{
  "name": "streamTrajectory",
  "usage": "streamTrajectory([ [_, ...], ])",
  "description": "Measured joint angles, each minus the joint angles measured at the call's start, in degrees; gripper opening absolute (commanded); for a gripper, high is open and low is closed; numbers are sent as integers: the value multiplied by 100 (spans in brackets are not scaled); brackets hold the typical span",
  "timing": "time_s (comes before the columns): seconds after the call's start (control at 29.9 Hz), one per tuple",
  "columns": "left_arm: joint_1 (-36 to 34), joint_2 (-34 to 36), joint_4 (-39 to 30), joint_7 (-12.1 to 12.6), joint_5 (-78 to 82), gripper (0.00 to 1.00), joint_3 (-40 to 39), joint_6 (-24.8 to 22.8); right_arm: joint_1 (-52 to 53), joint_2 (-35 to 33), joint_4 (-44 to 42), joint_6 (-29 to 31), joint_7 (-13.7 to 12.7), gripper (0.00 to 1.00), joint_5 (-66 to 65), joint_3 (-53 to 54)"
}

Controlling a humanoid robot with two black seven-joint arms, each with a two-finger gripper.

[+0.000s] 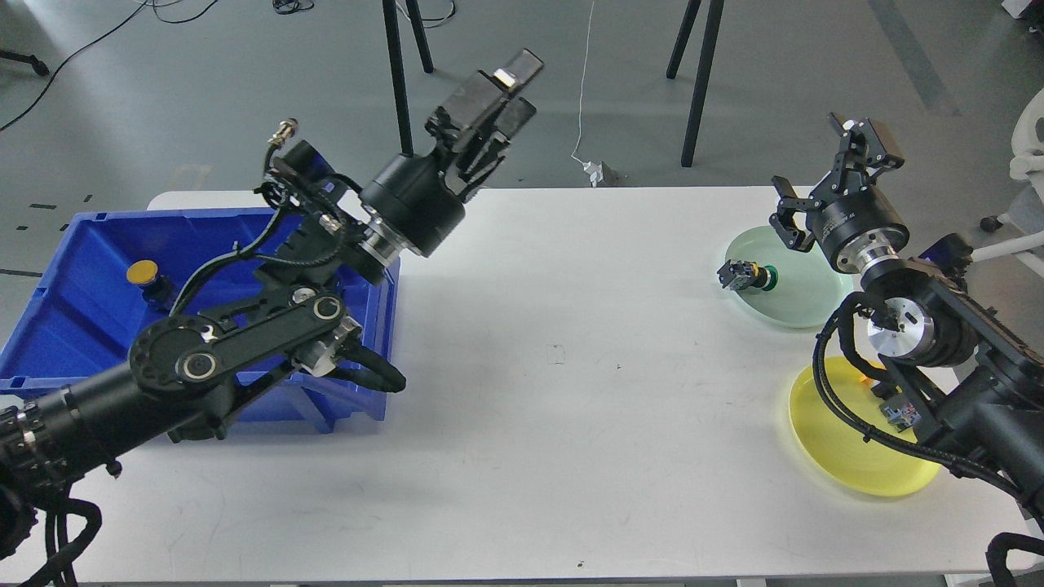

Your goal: Pass button and place on color plate

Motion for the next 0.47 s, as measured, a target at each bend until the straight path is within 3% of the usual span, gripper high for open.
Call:
streamTrajectory([
  [0.13, 449, 476, 324, 0, -999, 85, -951, -1339, -205, -51, 524, 1096, 73, 99, -1, 222],
  [0.3, 840, 624, 1428, 0, -2104, 85, -1397, -3268, -293, 52, 539, 2056, 407, 99, -1, 308],
  [0.47, 946, 548, 1919, 0, -2343, 85, -1426, -3642, -397, 299, 504, 2154, 760, 99, -1, 391],
])
